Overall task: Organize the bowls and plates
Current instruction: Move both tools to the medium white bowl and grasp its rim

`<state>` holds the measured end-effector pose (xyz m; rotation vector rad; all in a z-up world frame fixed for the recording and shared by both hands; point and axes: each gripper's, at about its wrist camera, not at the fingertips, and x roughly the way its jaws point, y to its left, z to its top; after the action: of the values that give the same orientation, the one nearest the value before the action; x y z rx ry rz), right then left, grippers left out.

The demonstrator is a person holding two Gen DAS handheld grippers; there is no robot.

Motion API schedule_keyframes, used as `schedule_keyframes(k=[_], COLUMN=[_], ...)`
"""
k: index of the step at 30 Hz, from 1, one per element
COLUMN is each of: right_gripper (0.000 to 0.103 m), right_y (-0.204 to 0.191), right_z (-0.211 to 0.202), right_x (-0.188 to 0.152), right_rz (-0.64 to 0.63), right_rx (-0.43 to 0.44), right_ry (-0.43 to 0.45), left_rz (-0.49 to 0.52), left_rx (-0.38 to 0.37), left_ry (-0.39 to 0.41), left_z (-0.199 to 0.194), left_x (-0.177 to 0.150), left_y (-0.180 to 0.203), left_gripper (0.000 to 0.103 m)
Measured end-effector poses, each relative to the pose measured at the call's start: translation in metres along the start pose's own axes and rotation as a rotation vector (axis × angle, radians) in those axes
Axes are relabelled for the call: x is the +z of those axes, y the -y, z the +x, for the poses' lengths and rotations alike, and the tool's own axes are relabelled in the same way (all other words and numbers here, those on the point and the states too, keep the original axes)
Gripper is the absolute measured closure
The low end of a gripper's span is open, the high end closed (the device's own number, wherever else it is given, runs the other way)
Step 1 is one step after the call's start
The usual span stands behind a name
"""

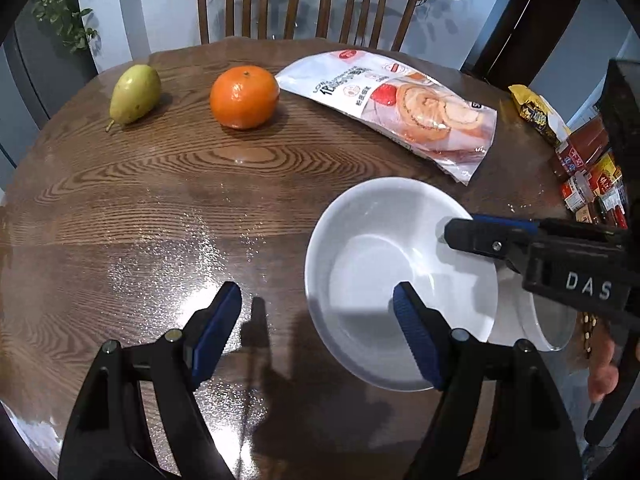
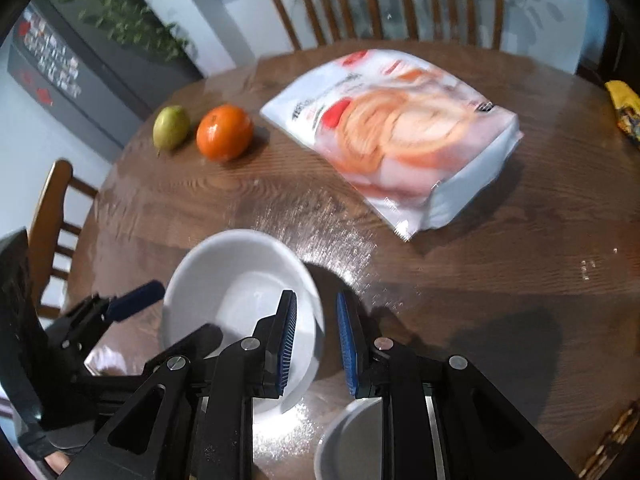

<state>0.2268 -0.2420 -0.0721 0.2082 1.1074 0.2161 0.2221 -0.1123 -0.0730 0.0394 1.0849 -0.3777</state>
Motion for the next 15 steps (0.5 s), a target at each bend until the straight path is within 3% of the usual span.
schedule_keyframes(k=[1, 3, 5, 9, 15], right_gripper=[0.082, 0.083, 0.083, 0.095, 0.096], right_y=[-0.003, -0.006, -0.009, -0.013, -0.021], right_z=[0.001, 0.002, 0.004, 0.004, -0.004], right_x=[0.000, 0.001, 0.001, -0.001, -0.006], right_rz=[-0.013, -0.024, -0.040, -0.066, -0.093], right_rx=[-0.010, 0.005, -0.010, -0.038, -0.067], right_ry=[-0.006, -0.009, -0.013, 0.000, 0.038], left_rz=[0.001, 0.001, -0.005, -0.009, -0.004], left_rx=[0.000, -0.002, -0.011, -0.009, 0.009], left_ry=[-0.001, -0.009, -0.020, -0.019, -0.011], left_z=[0.001, 0.003, 0.005, 0.005, 0.000], left_x=[0.000, -0.001, -0.002, -0.004, -0.007], left_y=[0.000, 0.000, -0.001, -0.003, -0.003], left_gripper=[0.032, 0.055, 0.069, 0.088, 0.090])
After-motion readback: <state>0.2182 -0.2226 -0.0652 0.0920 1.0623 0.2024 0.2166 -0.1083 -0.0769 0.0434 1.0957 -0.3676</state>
